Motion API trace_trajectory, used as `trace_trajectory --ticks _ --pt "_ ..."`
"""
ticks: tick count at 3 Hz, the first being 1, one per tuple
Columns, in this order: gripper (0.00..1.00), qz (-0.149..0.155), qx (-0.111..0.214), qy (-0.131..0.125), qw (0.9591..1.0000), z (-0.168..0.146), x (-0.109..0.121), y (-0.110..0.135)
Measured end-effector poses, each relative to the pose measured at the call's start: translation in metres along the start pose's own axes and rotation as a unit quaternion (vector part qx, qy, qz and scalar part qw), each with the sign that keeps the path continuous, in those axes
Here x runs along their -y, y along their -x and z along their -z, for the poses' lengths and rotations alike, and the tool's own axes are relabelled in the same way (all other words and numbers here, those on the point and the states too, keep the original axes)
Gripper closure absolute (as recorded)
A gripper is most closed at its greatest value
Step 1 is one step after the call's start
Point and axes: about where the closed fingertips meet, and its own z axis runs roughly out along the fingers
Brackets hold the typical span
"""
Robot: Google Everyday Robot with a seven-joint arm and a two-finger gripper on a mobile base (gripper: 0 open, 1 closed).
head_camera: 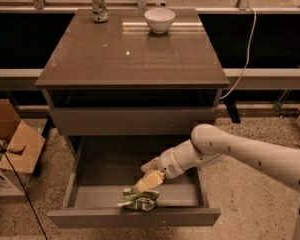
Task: Place green jalapeno chip bag into middle drawer
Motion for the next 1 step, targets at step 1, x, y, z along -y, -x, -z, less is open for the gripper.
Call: trace_trajectory --ticks 1 --pt "0.0 0.0 0.0 0.001 1.0 -0.001 -0.0005 0.0"
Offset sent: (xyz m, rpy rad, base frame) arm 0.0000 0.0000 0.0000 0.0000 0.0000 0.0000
